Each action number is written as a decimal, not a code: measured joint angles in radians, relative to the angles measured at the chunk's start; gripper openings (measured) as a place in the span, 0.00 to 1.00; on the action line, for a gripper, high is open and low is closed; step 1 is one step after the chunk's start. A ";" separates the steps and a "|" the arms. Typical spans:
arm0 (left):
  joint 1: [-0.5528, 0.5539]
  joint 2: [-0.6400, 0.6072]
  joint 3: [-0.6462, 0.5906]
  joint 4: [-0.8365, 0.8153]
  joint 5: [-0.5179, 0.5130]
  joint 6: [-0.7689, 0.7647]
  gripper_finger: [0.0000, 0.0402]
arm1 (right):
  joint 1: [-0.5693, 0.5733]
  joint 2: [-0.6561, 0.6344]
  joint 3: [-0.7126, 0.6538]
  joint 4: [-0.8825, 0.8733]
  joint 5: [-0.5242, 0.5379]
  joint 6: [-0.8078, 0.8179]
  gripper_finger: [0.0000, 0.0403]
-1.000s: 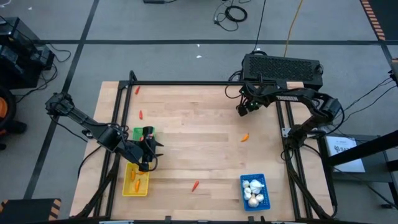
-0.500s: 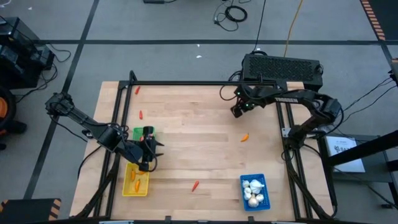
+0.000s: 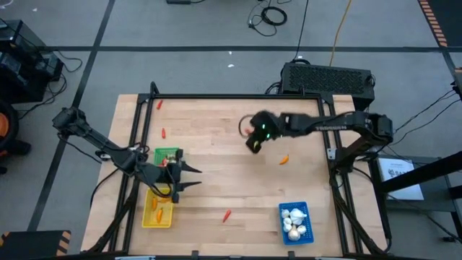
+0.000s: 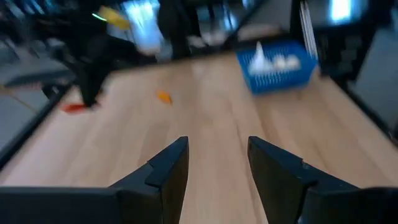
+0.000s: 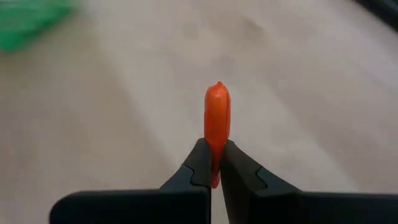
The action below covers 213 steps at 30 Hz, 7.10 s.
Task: Sort produce into baskets
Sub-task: Put the red chili pepper into the yellow bin
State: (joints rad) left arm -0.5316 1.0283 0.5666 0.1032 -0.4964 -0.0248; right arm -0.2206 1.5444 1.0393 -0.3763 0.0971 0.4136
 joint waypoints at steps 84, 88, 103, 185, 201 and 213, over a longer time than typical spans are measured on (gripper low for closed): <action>0.298 0.312 -0.116 0.985 0.309 -0.047 0.43 | 0.487 0.095 -0.002 0.826 0.252 -0.138 0.02; 0.298 0.332 -0.116 0.993 0.309 -0.047 0.43 | 0.486 0.095 -0.002 0.822 0.253 -0.150 0.02; 0.314 0.344 -0.117 0.998 0.306 -0.046 0.26 | 0.475 0.095 -0.002 0.802 0.261 -0.140 0.02; -0.026 -0.095 -0.023 -0.681 0.848 -0.824 0.30 | 0.506 0.095 -0.002 0.662 0.138 -0.036 0.46; 0.513 -0.095 0.327 -1.187 0.129 -0.447 0.25 | 0.501 0.095 -0.002 0.663 0.142 -0.040 0.46; 1.237 0.053 0.293 -1.071 0.428 -0.233 0.25 | 0.502 0.095 -0.002 0.660 0.141 -0.048 0.46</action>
State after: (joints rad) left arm 0.7056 1.0812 0.8597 -0.9681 -0.0689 -0.2573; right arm 0.2810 1.6398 1.0378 0.2834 0.2383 0.3656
